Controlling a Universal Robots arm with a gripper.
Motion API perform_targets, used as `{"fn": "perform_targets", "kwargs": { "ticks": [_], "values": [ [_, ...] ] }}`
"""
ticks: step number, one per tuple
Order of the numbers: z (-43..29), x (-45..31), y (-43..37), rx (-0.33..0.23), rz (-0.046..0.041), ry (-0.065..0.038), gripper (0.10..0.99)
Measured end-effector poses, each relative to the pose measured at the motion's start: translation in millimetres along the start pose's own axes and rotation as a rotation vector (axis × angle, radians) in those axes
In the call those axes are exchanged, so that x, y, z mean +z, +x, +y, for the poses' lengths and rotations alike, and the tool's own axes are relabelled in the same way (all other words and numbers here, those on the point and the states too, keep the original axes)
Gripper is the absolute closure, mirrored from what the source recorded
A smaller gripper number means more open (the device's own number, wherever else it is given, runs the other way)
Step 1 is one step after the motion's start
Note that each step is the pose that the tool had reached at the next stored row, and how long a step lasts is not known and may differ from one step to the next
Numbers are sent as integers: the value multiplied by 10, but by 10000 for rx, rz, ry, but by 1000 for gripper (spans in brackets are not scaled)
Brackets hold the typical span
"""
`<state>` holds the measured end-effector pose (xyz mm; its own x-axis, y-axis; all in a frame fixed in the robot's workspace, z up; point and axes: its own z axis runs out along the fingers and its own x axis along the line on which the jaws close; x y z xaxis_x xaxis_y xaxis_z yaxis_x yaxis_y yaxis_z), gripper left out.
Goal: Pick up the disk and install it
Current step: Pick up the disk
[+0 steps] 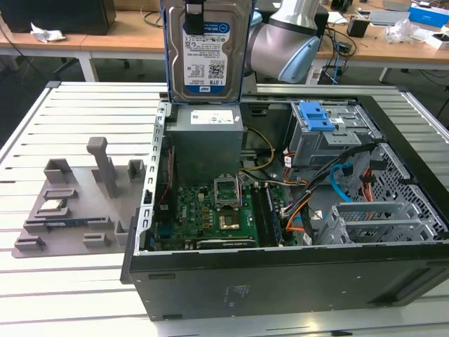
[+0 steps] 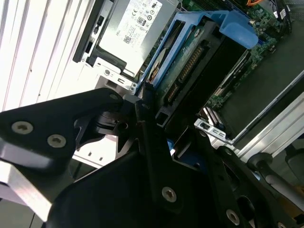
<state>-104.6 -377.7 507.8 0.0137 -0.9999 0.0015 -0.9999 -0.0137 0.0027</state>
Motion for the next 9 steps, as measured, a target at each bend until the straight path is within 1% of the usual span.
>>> {"fn": "perform_targets", "kwargs": {
  "ticks": [9],
  "values": [
    [2,29,114,0,1,-1,722]
  ]
}}
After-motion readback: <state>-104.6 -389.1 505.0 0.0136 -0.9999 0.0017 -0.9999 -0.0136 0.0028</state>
